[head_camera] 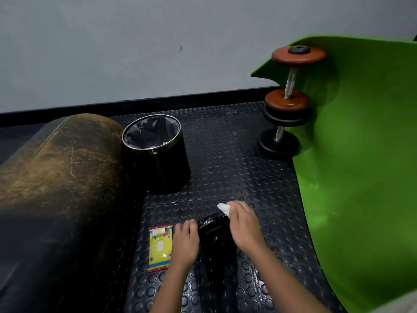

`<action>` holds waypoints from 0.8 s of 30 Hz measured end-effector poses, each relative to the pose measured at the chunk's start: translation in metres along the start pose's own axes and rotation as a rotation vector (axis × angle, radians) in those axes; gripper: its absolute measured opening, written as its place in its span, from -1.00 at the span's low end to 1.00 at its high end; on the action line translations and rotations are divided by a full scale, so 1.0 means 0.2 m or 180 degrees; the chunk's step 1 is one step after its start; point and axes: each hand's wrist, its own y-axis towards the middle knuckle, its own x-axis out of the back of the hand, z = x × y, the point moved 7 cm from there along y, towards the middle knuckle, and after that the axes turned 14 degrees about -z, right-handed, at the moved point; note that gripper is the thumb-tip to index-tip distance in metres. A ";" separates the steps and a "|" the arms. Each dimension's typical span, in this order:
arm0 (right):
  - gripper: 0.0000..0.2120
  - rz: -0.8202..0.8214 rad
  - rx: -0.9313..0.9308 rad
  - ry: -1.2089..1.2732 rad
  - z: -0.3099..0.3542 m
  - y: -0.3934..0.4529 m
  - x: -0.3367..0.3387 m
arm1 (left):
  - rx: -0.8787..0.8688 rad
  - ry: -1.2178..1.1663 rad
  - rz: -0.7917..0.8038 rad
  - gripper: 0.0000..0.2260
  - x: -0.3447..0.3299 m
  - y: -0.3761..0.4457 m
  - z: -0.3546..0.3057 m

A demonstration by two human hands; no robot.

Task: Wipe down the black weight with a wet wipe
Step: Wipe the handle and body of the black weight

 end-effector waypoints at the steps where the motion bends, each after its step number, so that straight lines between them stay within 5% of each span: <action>1: -0.60 -0.0056 0.0192 -0.0030 0.03 -0.03 0.00 | 0.0047 -0.0078 -0.0040 -0.71 0.00 -0.01 0.00; 7: -0.61 -0.0098 0.0491 0.0003 0.06 -0.07 0.00 | 0.0182 -0.0142 0.0178 -0.62 0.01 0.01 0.03; 12: -0.53 0.0168 -0.0580 0.0178 -0.05 0.04 -0.03 | 0.0113 -0.0057 0.0481 -0.54 0.01 0.00 0.06; 20: -0.39 -0.0388 -0.1882 0.0638 0.16 -0.23 -0.15 | 0.0276 -0.0310 0.0394 -0.53 0.02 -0.04 0.13; 24: -0.57 -0.0261 -0.2653 0.1257 0.20 -0.28 -0.25 | 0.0284 -0.0437 0.0439 -0.58 0.02 -0.08 0.11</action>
